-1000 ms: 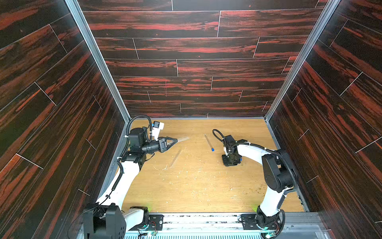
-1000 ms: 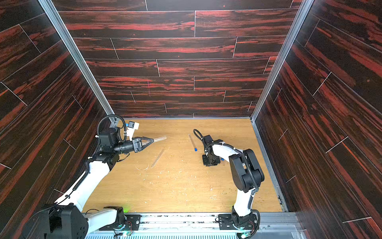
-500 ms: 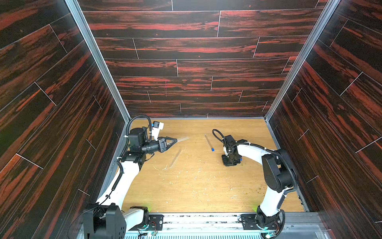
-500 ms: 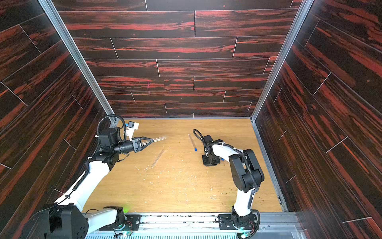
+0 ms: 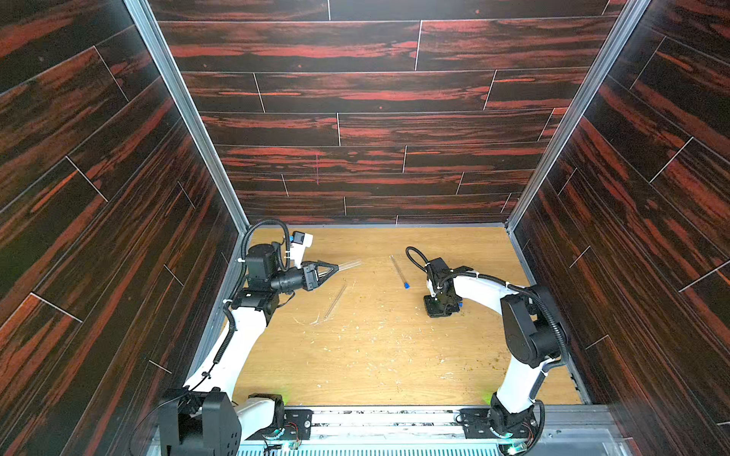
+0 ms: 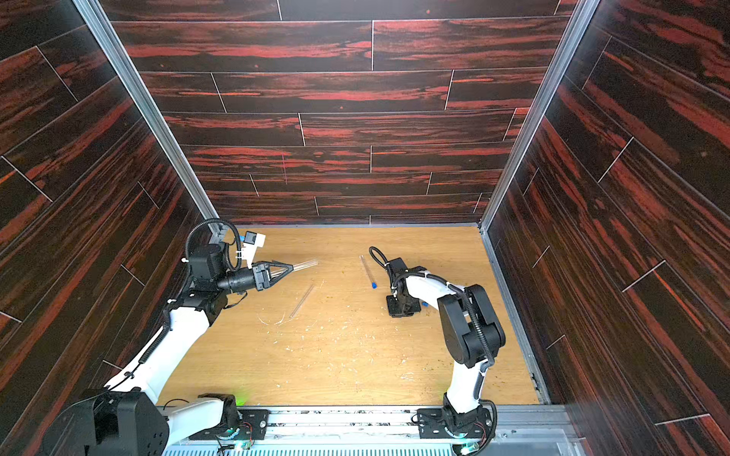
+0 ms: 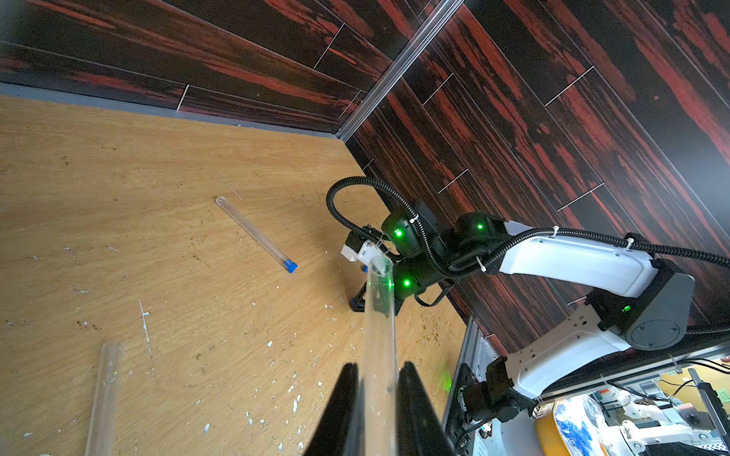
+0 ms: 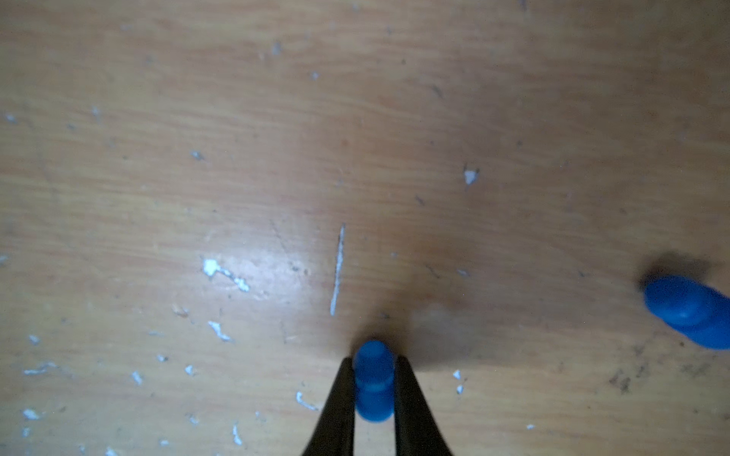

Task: Insert stoppers into test tubes
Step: Pick up the stopper from the center of the board.

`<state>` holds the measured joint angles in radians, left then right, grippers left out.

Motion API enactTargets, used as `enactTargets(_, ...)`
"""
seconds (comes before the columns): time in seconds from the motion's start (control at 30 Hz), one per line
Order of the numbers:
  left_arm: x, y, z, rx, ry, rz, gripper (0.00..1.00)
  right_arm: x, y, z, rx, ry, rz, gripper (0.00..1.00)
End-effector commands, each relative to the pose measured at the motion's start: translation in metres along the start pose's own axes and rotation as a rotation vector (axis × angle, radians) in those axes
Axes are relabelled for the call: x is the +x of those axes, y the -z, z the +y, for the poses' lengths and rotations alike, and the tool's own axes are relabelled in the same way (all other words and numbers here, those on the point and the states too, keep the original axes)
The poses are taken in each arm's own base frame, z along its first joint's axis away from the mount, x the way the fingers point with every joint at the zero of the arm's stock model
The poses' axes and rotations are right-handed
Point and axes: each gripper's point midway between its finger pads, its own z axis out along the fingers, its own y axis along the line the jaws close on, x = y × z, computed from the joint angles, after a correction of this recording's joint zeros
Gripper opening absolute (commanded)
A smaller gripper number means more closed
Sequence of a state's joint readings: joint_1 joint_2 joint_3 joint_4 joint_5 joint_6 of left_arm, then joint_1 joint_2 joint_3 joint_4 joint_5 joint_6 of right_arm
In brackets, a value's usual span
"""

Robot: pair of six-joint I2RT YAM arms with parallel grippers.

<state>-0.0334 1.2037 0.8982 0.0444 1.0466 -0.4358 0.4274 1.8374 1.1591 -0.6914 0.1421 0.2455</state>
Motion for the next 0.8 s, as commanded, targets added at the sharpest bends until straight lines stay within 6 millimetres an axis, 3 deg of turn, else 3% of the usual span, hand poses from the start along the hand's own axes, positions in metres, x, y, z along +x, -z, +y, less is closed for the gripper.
enactTargets(0.0,0.0,0.001,0.001,-0.003,-0.01,0.0,0.18,0.007,0.019,0.003,-0.016,0.025,-0.022,0.16)
enactTargets(0.17,-0.001,-0.001,0.004,-0.009,0.003,0.002,0.18,-0.007,0.061,0.015,-0.033,0.111,-0.185,0.16)
enactTargets(0.3,0.001,-0.006,-0.001,0.004,0.011,0.029,0.18,-0.02,0.113,0.029,-0.014,0.238,-0.405,0.14)
enactTargets(0.5,0.034,-0.015,-0.014,0.02,0.004,0.182,0.17,-0.025,0.179,0.053,-0.005,0.445,-0.698,0.11)
enactTargets(0.67,0.053,-0.021,-0.025,0.063,0.019,0.237,0.16,-0.023,0.215,0.079,-0.062,0.689,-0.893,0.1)
enactTargets(0.77,0.051,-0.025,-0.029,0.089,0.042,0.219,0.16,-0.014,0.22,0.099,-0.075,0.881,-0.971,0.08)
